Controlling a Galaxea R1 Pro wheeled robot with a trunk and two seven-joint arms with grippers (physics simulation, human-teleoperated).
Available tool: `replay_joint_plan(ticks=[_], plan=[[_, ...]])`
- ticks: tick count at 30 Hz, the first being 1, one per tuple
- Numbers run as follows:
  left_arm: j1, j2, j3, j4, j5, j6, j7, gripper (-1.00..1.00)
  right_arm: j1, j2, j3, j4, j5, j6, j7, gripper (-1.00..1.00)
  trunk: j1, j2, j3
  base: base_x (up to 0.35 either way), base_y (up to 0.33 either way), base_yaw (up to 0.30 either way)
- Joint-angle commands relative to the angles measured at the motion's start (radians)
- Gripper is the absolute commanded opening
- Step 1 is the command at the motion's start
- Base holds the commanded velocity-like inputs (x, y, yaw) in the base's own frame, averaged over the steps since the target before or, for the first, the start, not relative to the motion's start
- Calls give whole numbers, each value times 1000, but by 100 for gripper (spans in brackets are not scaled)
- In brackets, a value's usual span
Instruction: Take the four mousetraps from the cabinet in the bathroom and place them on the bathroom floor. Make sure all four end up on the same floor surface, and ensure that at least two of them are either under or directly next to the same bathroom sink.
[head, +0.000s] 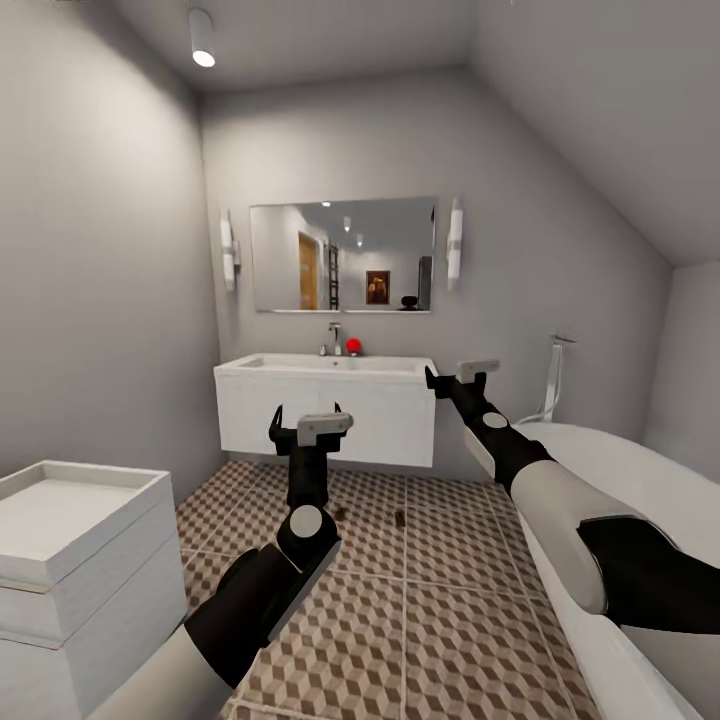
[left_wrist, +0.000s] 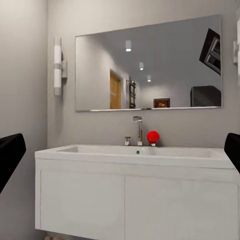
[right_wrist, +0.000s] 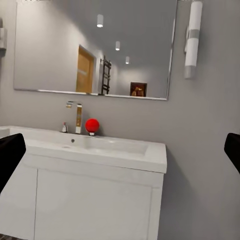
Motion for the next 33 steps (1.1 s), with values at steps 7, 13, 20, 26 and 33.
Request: replay_joint_plan(ticks=[7, 13, 20, 26, 33], plan=[[-1, 1, -2, 4, 5, 6, 7, 100, -1, 0, 2, 2, -3, -4, 2, 100, -27, 49, 21, 0, 0, 0], [-1, 1, -2, 6, 5, 5, 7, 100, -1, 0, 3, 1, -3, -4, 2, 100, -50, 91, 40, 0, 0, 0], [-1, 1, -3, 15, 5, 5, 7, 100, -1, 0, 2, 2, -3, -4, 2, 100, -77, 140, 61, 0, 0, 0], [-1, 1, -3, 25, 5, 5, 7, 100, -1, 0, 2, 2, -3, -4, 2, 100, -100, 182, 80, 0, 0, 0], [-1, 1, -3, 27, 5, 5, 7, 100, -1, 0, 2, 2, -3, -4, 2, 100, -127, 231, 102, 0, 0, 0]])
